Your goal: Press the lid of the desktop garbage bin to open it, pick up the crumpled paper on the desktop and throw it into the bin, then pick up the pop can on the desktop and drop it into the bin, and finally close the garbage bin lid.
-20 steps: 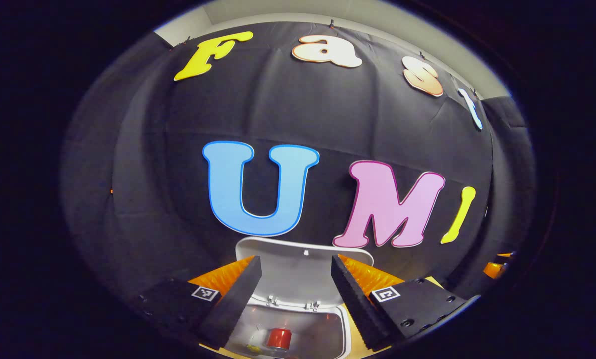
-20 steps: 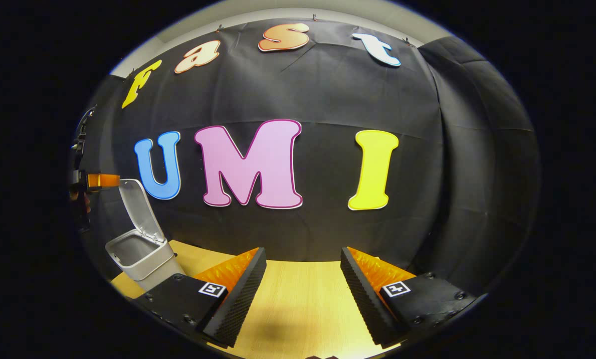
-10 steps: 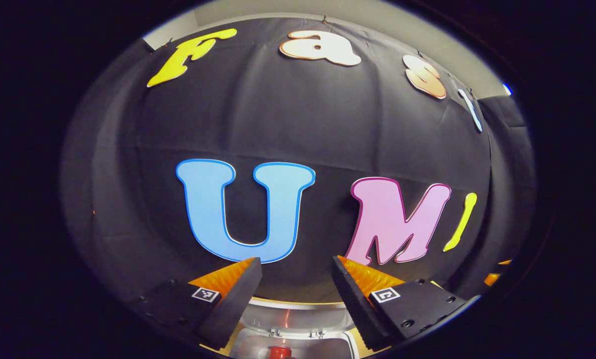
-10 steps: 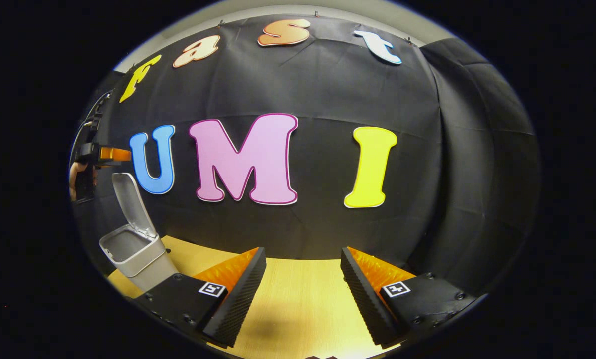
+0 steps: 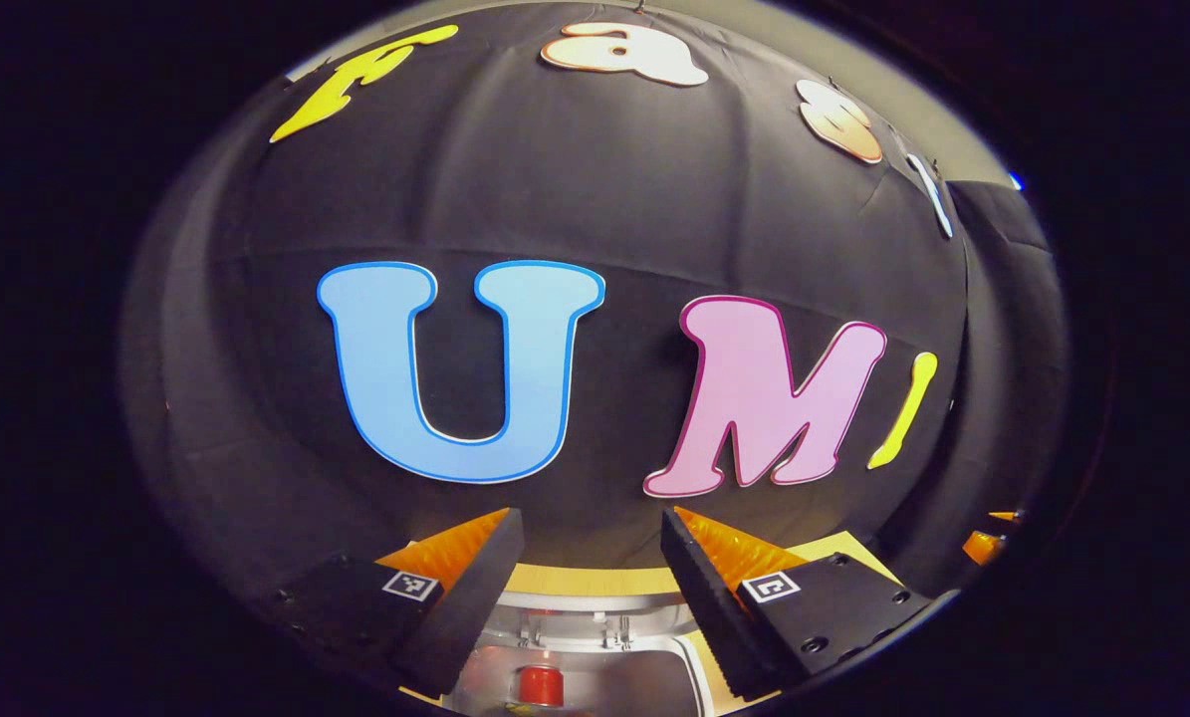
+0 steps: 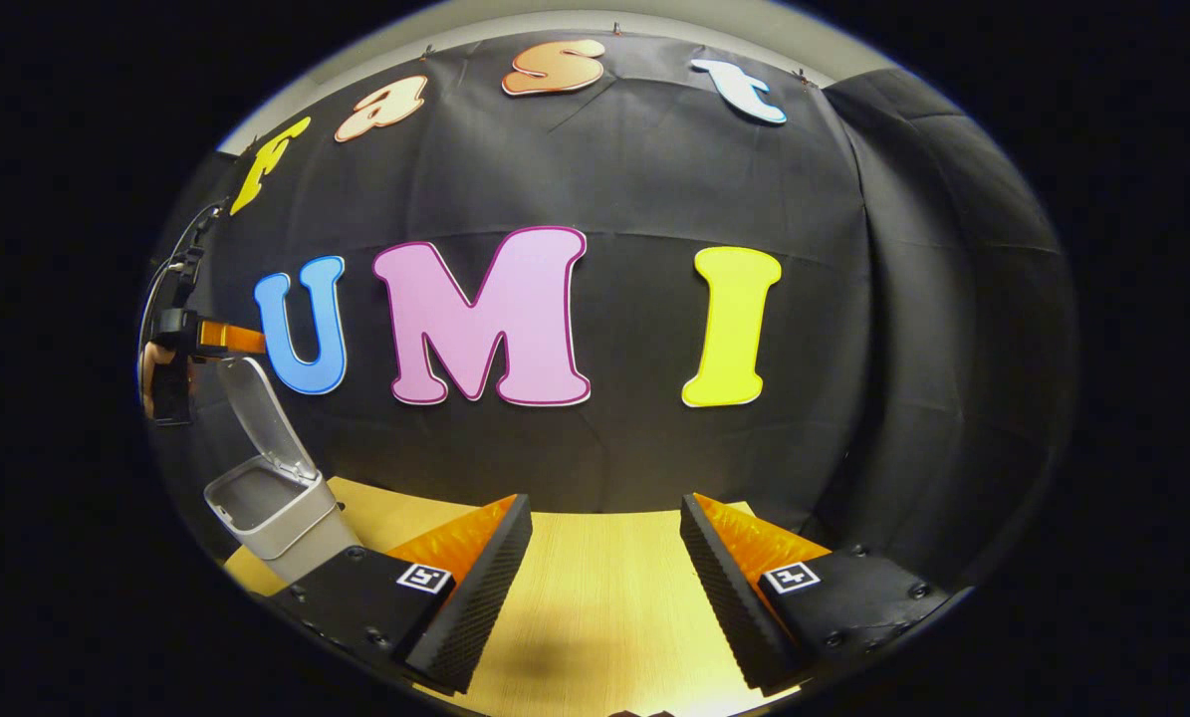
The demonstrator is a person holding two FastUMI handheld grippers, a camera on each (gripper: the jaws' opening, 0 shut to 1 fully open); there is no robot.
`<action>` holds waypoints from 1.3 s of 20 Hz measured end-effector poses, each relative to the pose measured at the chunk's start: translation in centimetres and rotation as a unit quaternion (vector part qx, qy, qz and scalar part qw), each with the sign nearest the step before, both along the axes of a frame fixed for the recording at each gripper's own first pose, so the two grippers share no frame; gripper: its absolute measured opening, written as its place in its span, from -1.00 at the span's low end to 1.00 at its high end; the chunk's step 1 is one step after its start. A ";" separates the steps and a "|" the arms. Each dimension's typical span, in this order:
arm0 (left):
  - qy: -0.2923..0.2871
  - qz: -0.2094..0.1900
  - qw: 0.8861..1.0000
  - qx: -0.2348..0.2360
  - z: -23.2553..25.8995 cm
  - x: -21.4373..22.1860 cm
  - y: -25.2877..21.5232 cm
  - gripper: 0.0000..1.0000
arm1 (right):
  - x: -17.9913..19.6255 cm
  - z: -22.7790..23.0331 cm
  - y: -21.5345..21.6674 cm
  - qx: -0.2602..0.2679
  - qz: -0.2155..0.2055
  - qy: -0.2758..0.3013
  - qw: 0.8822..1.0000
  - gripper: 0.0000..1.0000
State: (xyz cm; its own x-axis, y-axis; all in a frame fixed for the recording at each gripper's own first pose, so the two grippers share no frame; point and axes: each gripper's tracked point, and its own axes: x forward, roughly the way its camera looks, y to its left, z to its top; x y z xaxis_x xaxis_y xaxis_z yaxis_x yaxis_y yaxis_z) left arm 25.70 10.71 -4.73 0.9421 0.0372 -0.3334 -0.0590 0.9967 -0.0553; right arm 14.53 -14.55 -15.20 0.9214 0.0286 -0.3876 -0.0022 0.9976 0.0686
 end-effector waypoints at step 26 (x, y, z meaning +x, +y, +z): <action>0.001 0.001 0.999 0.045 -16.1 -16.5 -1.5 1.00 | -12.0 -2.8 5.9 0.000 0.030 0.077 0.997 0.94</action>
